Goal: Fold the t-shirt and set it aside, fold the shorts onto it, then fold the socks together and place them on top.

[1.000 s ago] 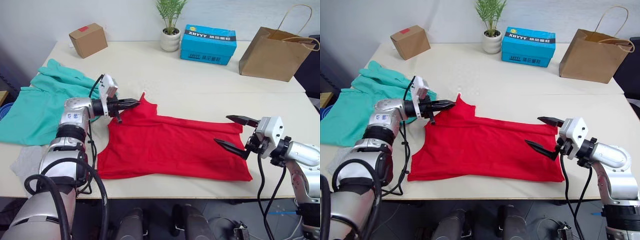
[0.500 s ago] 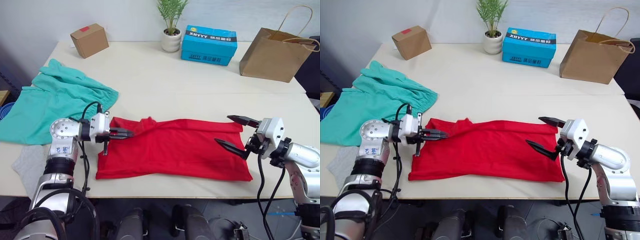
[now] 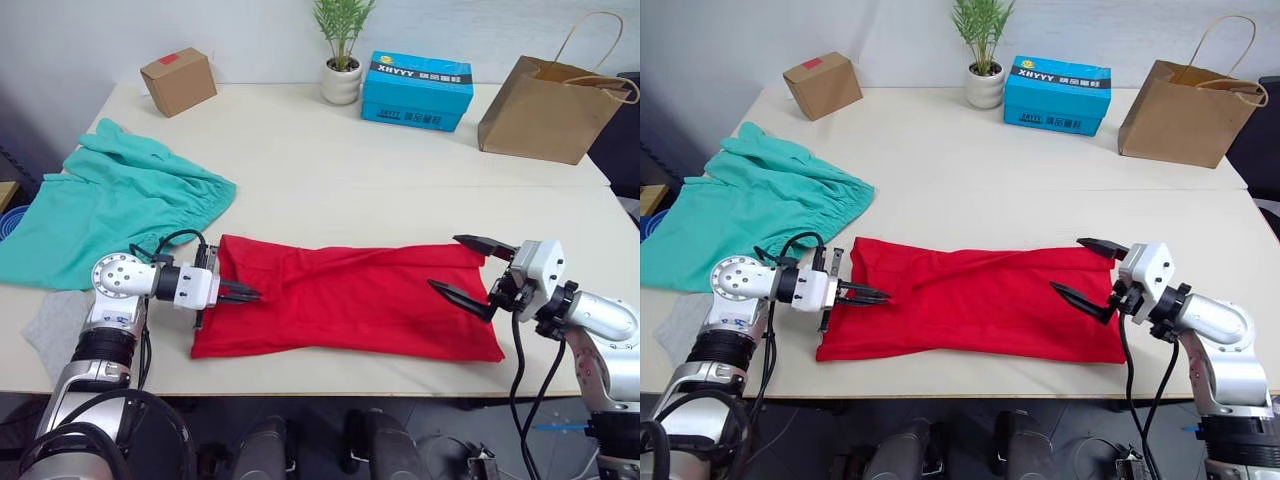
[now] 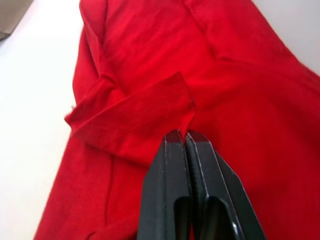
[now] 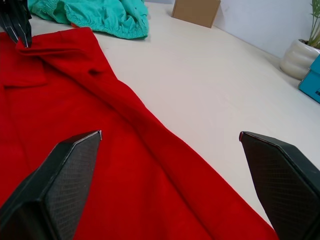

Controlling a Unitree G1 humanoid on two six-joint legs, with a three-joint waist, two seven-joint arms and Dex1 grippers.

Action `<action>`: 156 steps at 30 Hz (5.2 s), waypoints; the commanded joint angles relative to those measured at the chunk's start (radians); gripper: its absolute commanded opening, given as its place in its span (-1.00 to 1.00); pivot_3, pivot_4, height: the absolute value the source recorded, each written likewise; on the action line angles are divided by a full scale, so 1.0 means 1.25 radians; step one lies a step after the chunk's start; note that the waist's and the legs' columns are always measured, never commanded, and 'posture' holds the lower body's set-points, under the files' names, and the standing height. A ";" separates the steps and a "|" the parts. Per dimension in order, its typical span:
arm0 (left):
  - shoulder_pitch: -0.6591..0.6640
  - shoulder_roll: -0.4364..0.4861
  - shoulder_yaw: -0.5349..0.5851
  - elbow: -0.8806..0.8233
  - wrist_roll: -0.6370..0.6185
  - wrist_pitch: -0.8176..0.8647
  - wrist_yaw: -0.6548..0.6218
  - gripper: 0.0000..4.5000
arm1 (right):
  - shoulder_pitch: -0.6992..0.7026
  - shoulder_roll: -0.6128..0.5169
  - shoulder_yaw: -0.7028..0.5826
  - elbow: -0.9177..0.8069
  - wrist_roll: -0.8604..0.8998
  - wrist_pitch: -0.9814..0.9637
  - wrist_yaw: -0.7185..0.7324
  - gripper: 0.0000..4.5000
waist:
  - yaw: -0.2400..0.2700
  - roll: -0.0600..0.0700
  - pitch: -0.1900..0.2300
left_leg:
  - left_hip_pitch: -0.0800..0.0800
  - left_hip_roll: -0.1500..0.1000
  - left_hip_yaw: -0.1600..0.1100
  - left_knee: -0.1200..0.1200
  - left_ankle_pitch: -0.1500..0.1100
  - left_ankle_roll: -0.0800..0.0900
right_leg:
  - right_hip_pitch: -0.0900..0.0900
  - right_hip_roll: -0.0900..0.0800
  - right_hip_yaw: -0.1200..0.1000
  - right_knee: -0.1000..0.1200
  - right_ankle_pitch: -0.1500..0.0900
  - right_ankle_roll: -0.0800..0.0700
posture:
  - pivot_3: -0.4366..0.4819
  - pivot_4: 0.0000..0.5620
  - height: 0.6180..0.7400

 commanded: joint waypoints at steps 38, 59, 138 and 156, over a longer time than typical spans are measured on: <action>0.020 0.160 0.041 -0.389 -0.159 0.967 0.225 0.99 | 0.016 -0.044 -0.012 -0.038 0.047 0.067 0.049 1.00 | 0.001 0.000 0.000 | 0.000 0.000 -0.001 0.000 -0.001 0.001 | 0.001 0.000 0.000 -0.001 0.000 0.000 | -0.05 -0.47 1.00; 0.090 0.041 0.015 -0.550 -0.141 1.076 0.390 1.00 | -0.113 -0.007 0.102 0.025 0.028 0.088 0.109 0.84 | 0.006 0.000 0.000 | 0.001 0.000 0.000 -0.001 -0.001 0.000 | 0.001 0.000 0.001 -0.002 0.000 0.000 | -0.05 -0.47 1.00; 0.236 -0.121 0.043 -0.664 -0.058 0.980 0.755 -0.99 | -0.224 0.276 0.351 0.114 -0.297 0.121 -0.292 -0.98 | 0.000 0.000 0.000 | 0.002 0.001 -0.001 -0.002 -0.003 0.000 | 0.003 0.000 0.000 -0.003 0.000 0.000 | -0.05 -0.47 1.00; 0.237 -0.233 0.181 -0.637 -0.095 1.057 0.928 -0.99 | -0.113 0.120 0.029 0.341 -0.226 -0.113 -0.353 -0.98 | 0.000 -0.002 -0.001 | 0.006 0.001 -0.002 -0.005 -0.004 0.000 | 0.009 0.000 -0.001 -0.008 0.000 0.000 | -0.05 -0.47 1.00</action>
